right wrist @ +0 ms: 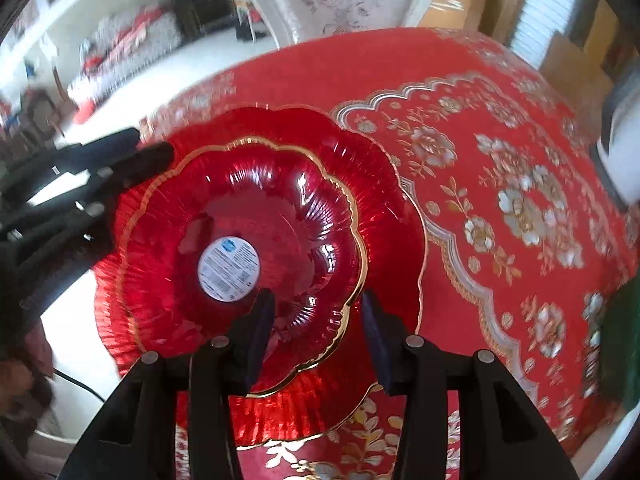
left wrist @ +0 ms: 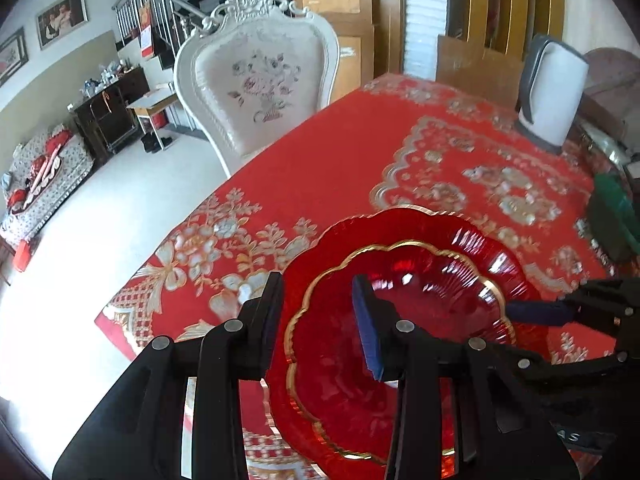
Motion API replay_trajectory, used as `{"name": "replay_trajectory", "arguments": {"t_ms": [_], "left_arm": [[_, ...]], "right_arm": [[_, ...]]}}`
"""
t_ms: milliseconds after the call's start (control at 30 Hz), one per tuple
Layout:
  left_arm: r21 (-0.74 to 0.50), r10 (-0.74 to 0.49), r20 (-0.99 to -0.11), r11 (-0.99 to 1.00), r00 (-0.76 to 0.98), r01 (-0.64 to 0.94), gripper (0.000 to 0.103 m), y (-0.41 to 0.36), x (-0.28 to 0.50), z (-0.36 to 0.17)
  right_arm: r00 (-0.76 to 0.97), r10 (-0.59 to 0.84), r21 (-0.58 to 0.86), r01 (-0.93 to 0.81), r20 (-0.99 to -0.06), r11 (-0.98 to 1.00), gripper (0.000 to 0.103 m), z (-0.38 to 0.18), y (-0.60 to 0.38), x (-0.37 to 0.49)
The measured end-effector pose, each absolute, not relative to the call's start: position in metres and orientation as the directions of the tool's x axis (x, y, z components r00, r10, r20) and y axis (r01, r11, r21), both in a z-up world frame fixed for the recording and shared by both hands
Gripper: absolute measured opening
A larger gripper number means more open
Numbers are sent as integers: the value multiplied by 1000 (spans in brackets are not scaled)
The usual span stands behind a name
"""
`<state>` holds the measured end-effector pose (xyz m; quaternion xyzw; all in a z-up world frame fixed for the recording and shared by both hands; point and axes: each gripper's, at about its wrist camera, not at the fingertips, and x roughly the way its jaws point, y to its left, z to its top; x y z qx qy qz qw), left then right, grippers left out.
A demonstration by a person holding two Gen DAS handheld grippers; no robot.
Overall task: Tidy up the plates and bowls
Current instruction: 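Lower the labeled red plate onto the wedding plate and open the left gripper, then move the left gripper to the rim of the dark green bowl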
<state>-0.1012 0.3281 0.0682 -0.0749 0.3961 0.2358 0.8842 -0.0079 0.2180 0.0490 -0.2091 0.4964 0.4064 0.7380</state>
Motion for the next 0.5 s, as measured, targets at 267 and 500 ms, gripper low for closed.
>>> {"name": "replay_trajectory", "arguments": {"t_ms": [267,500], "left_arm": [[27,356,-673,888,648,-459,35,289,-97,77],[-25,313,-640,904,701,-426,35,254,-94,81]], "right_arm": [[271,556,219,-720,-786,659,55,80,169,-18],[416,575,240,-623,-705,745,59,97,113,-27]]}}
